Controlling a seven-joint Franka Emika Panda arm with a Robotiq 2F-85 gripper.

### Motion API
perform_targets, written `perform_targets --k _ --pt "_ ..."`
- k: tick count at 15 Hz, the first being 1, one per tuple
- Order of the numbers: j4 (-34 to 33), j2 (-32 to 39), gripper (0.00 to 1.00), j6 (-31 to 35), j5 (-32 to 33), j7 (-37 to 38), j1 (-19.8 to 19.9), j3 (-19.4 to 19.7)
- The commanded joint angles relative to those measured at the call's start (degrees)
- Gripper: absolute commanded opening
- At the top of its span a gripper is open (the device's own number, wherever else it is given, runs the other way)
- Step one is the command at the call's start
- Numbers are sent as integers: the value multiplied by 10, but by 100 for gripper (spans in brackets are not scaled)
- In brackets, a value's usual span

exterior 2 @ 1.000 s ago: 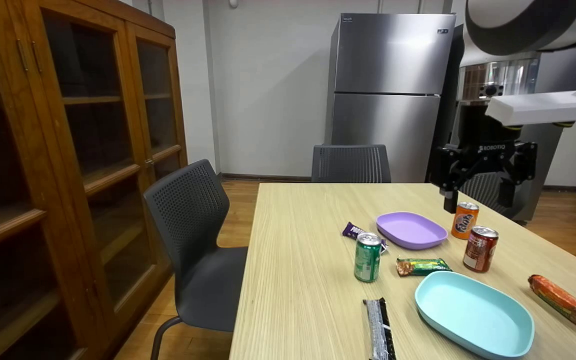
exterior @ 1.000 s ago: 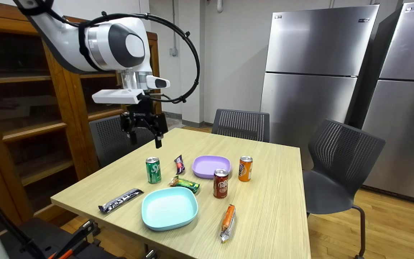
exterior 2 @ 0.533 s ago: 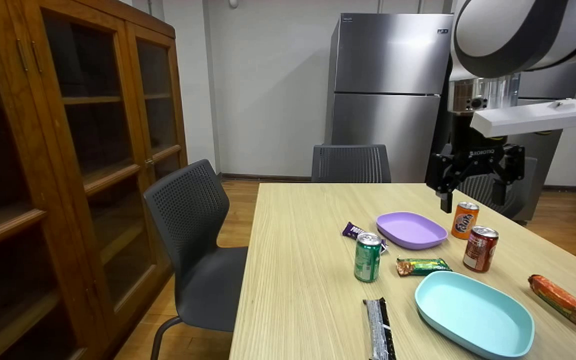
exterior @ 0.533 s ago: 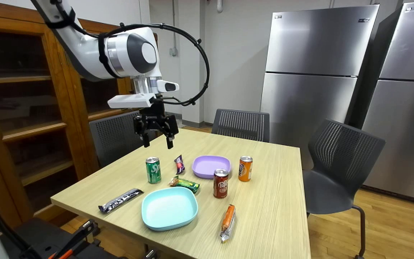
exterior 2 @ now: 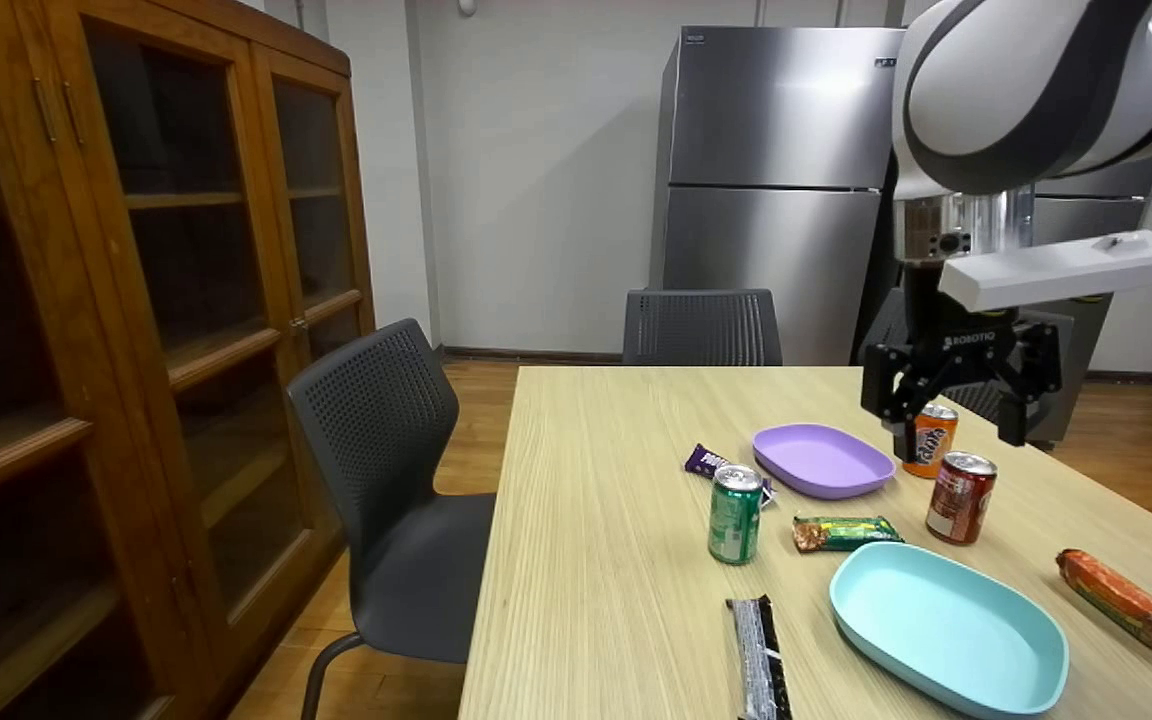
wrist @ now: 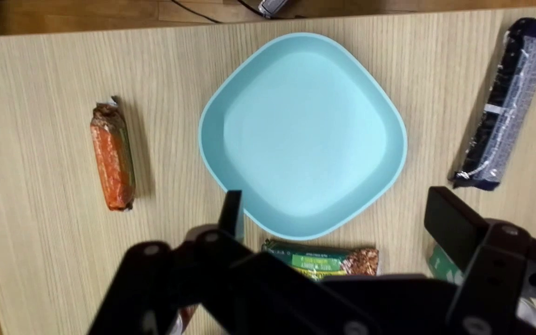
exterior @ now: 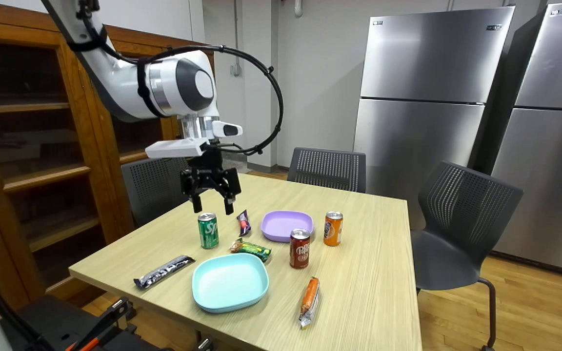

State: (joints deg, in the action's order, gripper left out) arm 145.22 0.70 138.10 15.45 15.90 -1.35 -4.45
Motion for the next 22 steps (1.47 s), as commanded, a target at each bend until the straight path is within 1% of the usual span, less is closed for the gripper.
perform_targets --k 1,3,5,9,14,19,22 --pt "-21 69 100 -1 79 86 -11 12" --pt "-36 103 100 -1 109 113 -23 24" --pt "-51 128 100 -2 123 127 -37 34" --pt "-92 178 100 2 128 139 -65 52" --pt "-164 237 100 13 154 167 -104 87" --pt "-235 290 100 10 144 190 -131 108" --pt "-279 323 100 7 140 217 -148 118"
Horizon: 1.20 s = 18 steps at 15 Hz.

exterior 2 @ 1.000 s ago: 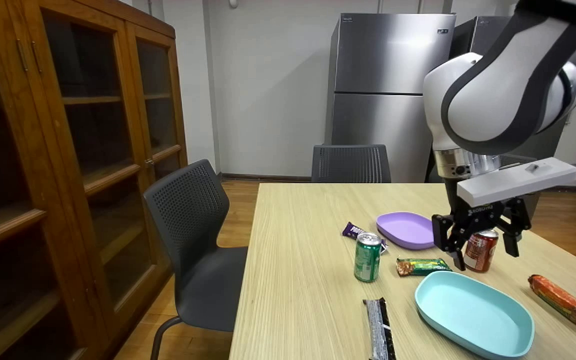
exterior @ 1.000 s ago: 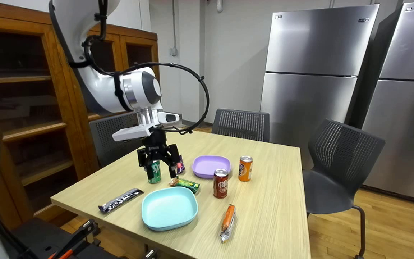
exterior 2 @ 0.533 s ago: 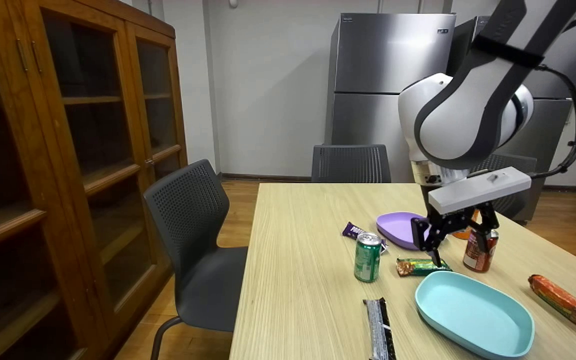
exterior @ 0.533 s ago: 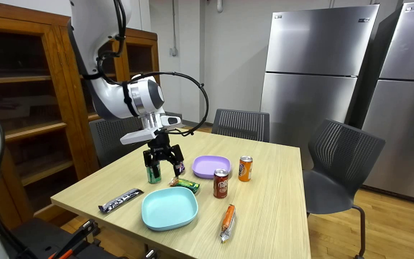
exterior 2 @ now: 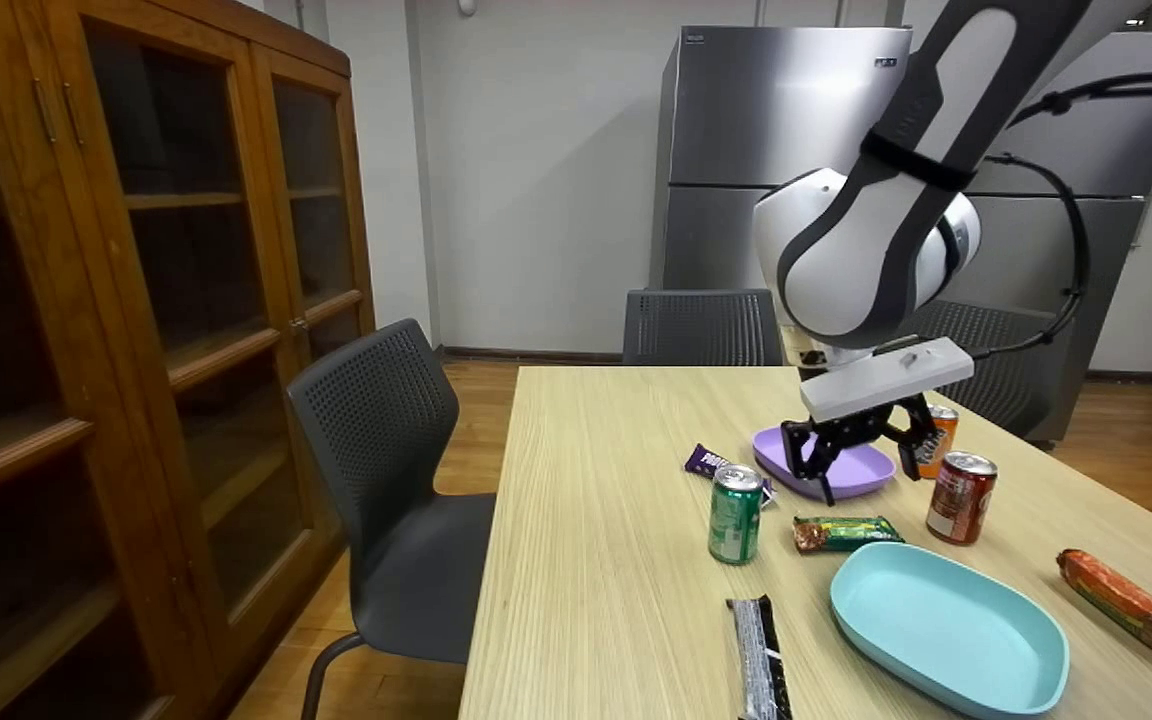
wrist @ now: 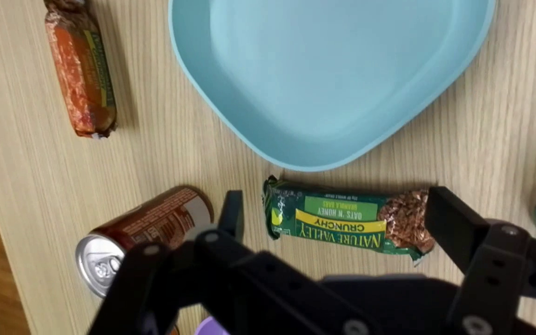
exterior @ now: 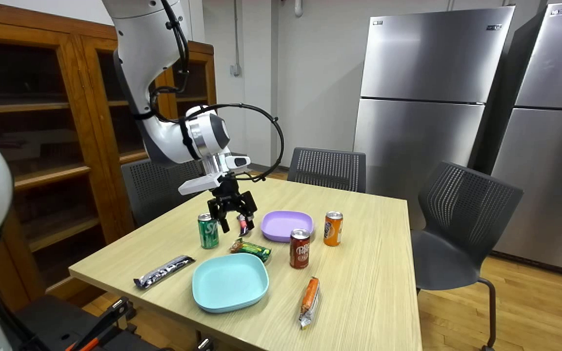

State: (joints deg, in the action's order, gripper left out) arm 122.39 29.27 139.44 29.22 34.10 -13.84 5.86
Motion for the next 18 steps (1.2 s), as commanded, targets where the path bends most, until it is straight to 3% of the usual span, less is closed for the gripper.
perform_targets --k 1,10,18 --pt "-64 48 100 -7 -2 40 -26 16" --pt "-213 159 100 -14 -13 70 -54 35" --pt "-314 233 100 -29 -46 48 -64 32"
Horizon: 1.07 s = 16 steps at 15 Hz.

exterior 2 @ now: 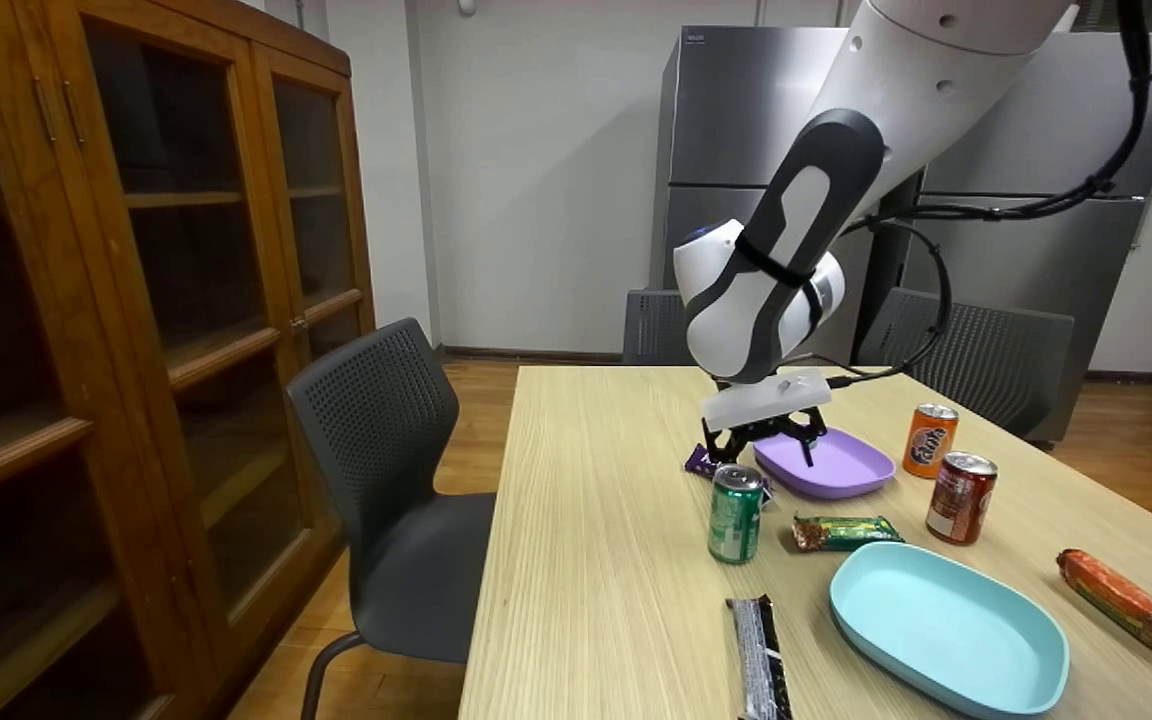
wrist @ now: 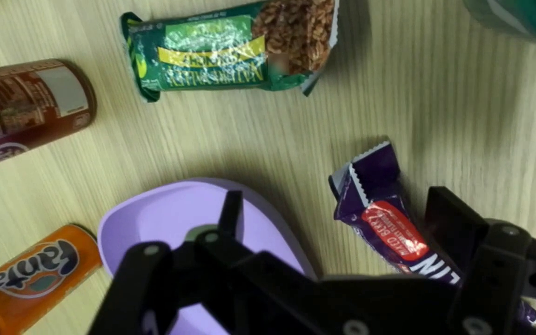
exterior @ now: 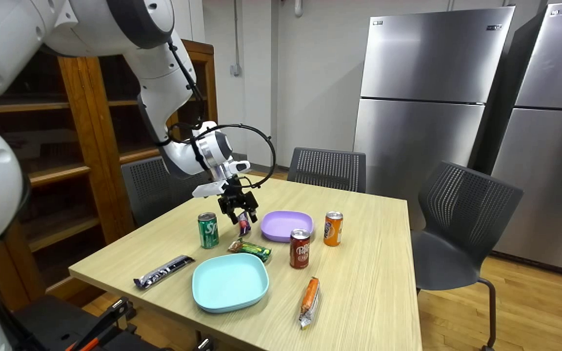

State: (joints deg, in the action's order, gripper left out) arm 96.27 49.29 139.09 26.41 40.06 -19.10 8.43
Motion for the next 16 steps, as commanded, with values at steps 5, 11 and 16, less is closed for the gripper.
perform_targets --k 5,11,16 --pt "-109 71 100 -39 -45 -13 -11 2" --pt "-165 105 100 -63 -98 -20 -1 -5" --pt "-203 129 100 -67 -113 -20 -2 -1"
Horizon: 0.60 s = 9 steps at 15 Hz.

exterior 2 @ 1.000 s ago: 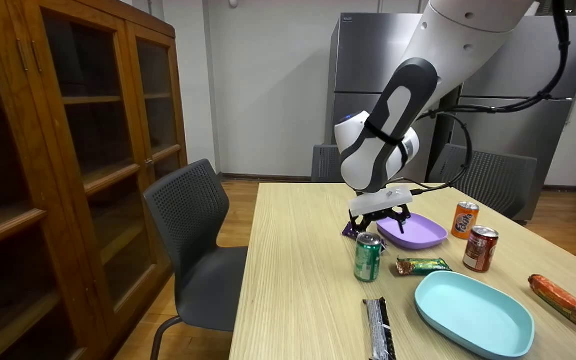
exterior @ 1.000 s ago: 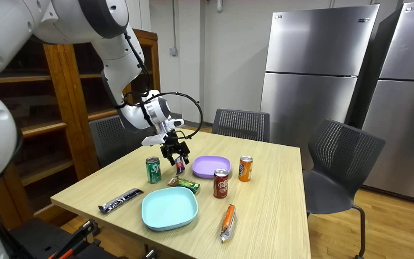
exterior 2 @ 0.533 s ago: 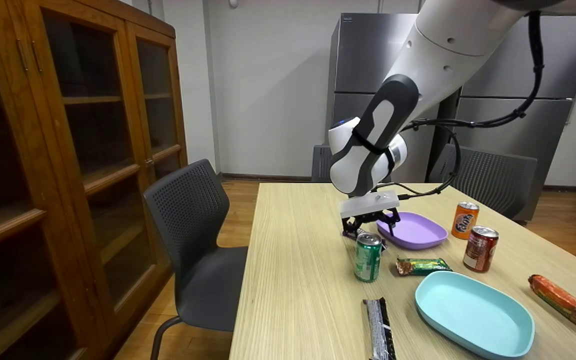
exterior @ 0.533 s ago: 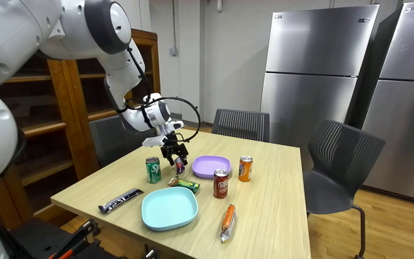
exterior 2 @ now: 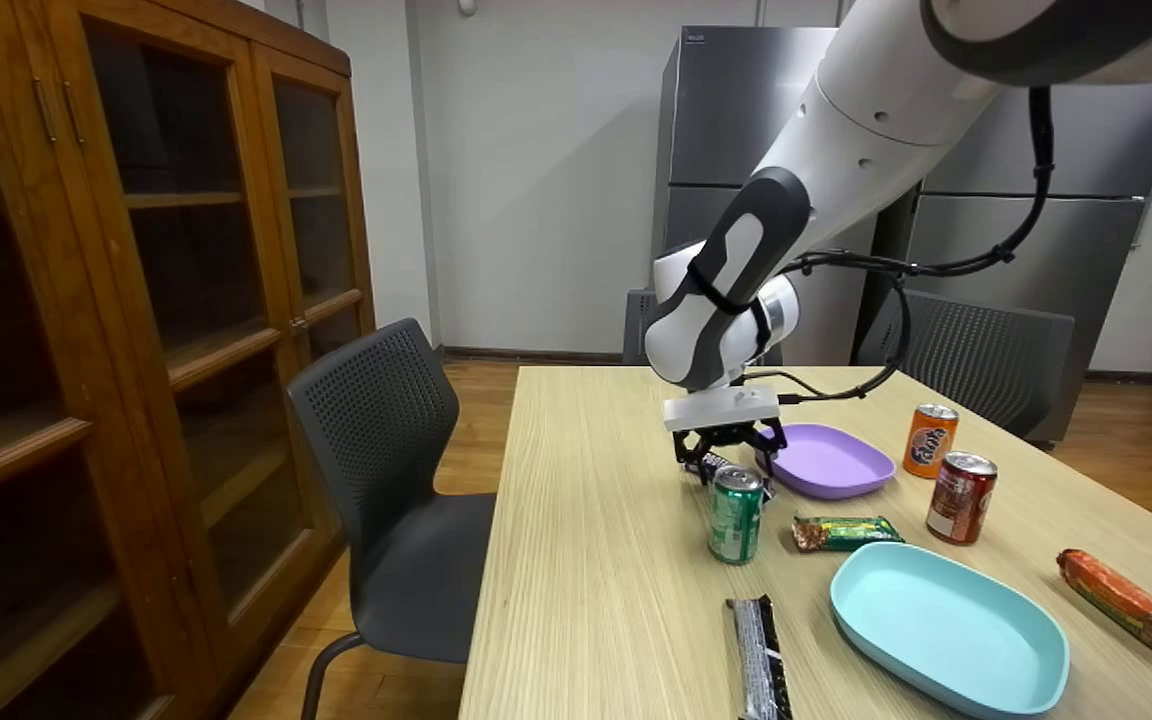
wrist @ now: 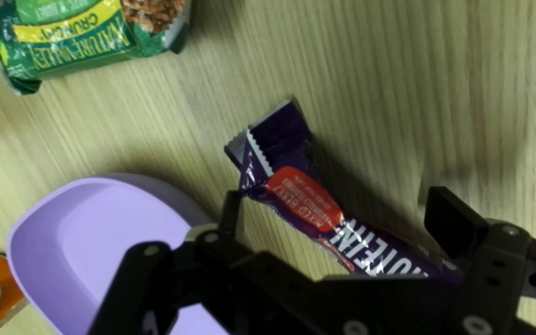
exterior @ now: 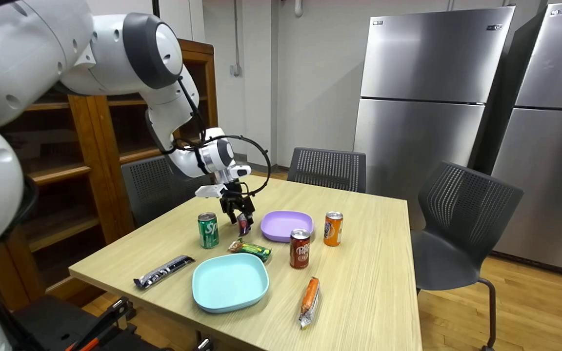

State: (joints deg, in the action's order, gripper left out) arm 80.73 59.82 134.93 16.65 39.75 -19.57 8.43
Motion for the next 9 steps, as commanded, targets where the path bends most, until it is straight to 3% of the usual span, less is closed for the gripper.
perform_targets --k 1,9 --pt "-54 28 100 -25 -14 -18 2 0" --pt "-103 60 100 -31 -32 -28 13 -7"
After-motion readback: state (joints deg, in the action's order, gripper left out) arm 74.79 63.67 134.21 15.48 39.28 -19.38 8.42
